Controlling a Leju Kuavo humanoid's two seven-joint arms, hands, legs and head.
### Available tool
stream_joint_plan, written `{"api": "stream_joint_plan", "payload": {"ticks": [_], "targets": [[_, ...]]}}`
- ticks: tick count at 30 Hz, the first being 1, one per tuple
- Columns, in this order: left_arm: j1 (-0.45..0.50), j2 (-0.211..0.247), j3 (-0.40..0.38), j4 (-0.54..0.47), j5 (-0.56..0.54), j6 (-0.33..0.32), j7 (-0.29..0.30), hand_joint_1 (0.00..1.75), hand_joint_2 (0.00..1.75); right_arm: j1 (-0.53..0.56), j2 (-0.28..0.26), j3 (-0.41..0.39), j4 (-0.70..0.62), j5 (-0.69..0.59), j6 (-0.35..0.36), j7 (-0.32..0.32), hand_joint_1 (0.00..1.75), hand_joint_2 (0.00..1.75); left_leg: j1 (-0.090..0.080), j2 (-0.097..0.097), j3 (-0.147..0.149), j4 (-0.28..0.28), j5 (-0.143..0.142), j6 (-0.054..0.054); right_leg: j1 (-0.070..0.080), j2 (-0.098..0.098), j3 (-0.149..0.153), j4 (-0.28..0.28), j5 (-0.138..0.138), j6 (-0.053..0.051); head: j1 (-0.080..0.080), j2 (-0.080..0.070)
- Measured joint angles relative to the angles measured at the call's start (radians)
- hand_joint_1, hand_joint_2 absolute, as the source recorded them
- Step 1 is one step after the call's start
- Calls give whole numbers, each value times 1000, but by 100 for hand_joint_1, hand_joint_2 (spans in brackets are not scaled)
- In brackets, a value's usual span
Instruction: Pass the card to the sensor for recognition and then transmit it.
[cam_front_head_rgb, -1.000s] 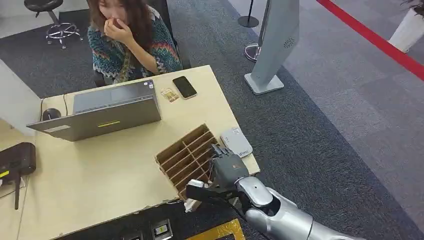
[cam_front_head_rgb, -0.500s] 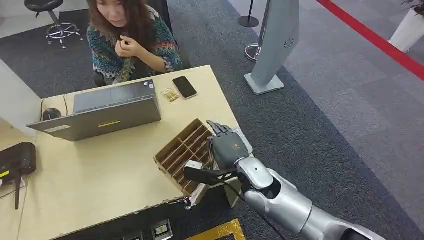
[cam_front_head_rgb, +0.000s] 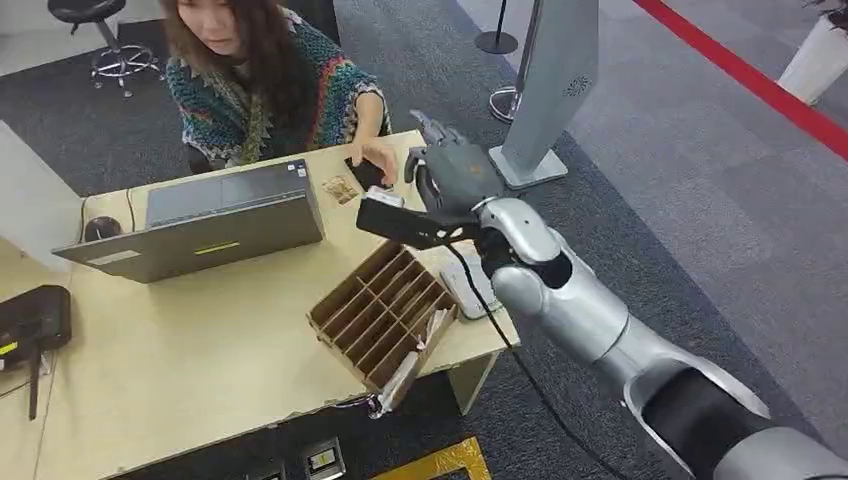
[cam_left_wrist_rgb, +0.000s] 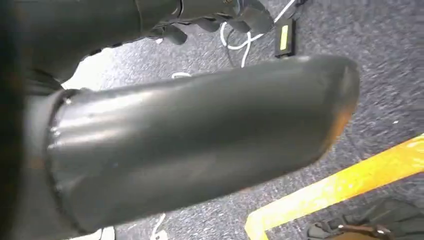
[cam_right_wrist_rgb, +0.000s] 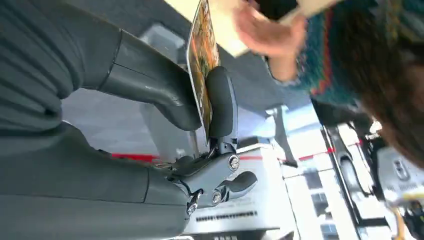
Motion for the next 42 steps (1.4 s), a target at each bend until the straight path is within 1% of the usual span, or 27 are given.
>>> {"api": "stream_joint_plan", "payload": {"ticks": [2, 6, 8, 11, 15, 18, 21, 24, 28, 29, 31, 32, 37, 42], "targets": [[-6, -2, -4, 0, -10, -6, 5, 0, 0, -59, 0, 10, 18, -9, 17, 2, 175, 175, 0, 0, -1, 0, 0, 0, 0, 0, 0, 0, 0, 0, 0, 0], [-23, -4, -15, 0, -32, -24, 18, 0, 0, -196, 2, 52, 95, -17, 54, 3, 175, 175, 0, -1, -1, 0, 0, 0, 0, 0, -1, 0, 0, 0, -1, 0], [-30, -5, -16, 0, -41, -30, 25, 0, 0, -257, 12, 76, 142, -26, 62, -1, 175, 175, 0, -2, -2, 0, 1, -1, 0, -2, 0, 0, 0, 0, 0, 0], [-36, -5, -16, 0, -51, -34, 30, 0, 0, -315, 32, 111, 217, -39, 63, -15, 175, 175, 0, -4, -4, 0, 1, -1, 0, -3, 0, 1, 0, 0, 0, 0], [-38, -5, -16, 0, -54, -31, 36, 0, 0, -418, 83, 180, 363, -42, 45, -61, 175, 175, 0, -5, -4, 0, 1, -2, 0, -3, -1, 1, 0, 0, 0, 0], [-38, -5, -16, 0, -53, -22, 36, 0, 0, -471, 138, 235, 501, -59, 7, -96, 175, 175, 1, -5, -4, 0, 2, -2, 1, -4, -1, 1, 0, 0, 0, 0], [-36, -5, -16, 0, -49, -14, 36, 0, 0, -496, 194, 277, 625, -74, -20, -119, 175, 175, 2, -6, -4, 0, 2, -2, 2, -5, -1, 1, 0, 0, 0, 0], [-30, -5, -16, 0, -42, -9, 36, 0, 0, -511, 234, 306, 719, -79, -39, -129, 175, 175, 2, -6, -4, 0, 2, -2, 2, -5, -2, 1, 0, 0, 0, 0], [-22, -4, -16, 0, -40, -9, 36, 0, 0, -518, 269, 330, 818, -92, -60, -134, 168, 175, 2, -6, -4, 0, 2, -2, 2, -5, -2, 0, 0, -1, 0, 0], [-20, -3, -16, 0, -40, -9, 36, 0, 0, -518, 275, 336, 849, -95, -66, -136, 159, 175, 2, -6, -4, 0, 2, -2, 2, -6, -2, 0, 0, 0, 0, 0], [-16, -3, -16, 0, -40, -9, 36, 0, 0, -518, 280, 344, 883, -95, -69, -137, 16, 175, 2, -7, -4, 0, 2, -2, 2, -6, -1, 0, 0, 0, 0, 0], [-15, -2, -16, 0, -40, -9, 36, 0, 0, -519, 284, 348, 901, -95, -72, -137, 0, 175, 2, -6, -4, 0, 2, -2, 2, -5, -1, 0, 0, 0, 0, 0], [-12, -2, -16, 0, -40, -8, 36, 0, 0, -519, 285, 362, 959, -98, -100, -130, 0, 175, 2, -6, -4, 0, 2, -2, 2, -5, -1, 0, 0, 0, 0, 0], [-11, -1, -16, 0, -40, -6, 36, 0, 0, -522, 282, 362, 999, -86, -166, -113, 0, 175, 2, -6, -3, 1, 2, -3, 2, -4, -2, 0, 0, 0, 0, 0]]}}
